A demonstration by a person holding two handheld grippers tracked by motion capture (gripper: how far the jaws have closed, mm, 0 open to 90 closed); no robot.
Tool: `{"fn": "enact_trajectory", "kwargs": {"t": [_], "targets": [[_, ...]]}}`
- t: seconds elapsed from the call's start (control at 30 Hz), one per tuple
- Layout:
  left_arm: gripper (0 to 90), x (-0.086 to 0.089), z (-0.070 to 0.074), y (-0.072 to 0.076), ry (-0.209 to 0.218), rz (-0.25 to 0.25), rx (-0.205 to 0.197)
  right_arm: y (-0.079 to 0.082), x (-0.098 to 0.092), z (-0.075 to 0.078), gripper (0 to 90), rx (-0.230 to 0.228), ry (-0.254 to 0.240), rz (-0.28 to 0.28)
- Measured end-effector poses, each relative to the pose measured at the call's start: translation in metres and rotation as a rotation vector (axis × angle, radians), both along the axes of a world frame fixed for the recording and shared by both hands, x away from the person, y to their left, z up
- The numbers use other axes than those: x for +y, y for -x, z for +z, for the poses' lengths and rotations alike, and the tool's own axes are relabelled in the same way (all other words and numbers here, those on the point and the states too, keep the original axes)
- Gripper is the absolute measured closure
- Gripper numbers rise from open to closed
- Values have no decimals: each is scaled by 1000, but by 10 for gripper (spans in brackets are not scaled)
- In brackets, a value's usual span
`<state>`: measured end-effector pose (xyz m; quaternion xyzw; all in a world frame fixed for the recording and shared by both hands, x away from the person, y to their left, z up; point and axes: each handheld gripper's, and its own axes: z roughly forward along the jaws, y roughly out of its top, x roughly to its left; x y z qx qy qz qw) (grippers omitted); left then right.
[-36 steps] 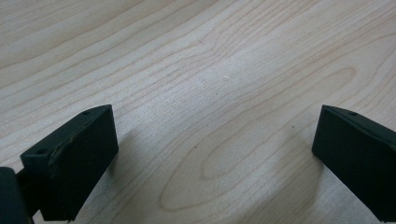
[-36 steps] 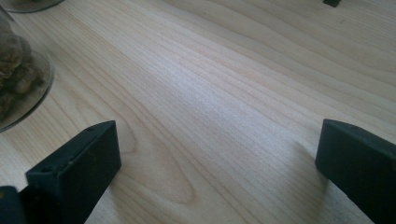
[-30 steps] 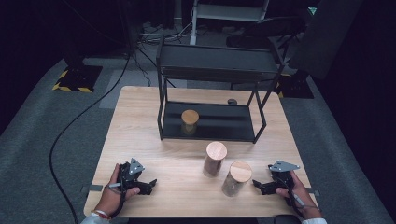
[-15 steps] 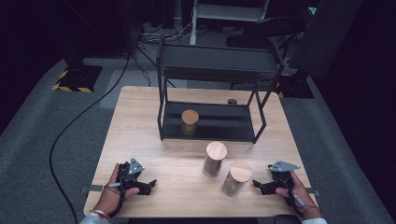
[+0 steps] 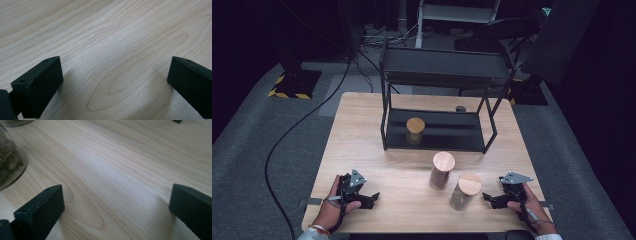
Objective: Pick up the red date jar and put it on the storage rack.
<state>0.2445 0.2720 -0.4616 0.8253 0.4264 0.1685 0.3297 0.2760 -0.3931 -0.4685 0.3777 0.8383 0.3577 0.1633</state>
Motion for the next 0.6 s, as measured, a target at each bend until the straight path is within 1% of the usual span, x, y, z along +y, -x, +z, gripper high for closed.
{"fn": "enact_trajectory", "kwargs": {"t": [0.43,0.6], "targets": [[0,0,0,0,0,-2,1,2,1,0,3,0,2,-10],[0,0,0,0,0,-2,1,5,2,1,19,-12,9,-9]]}}
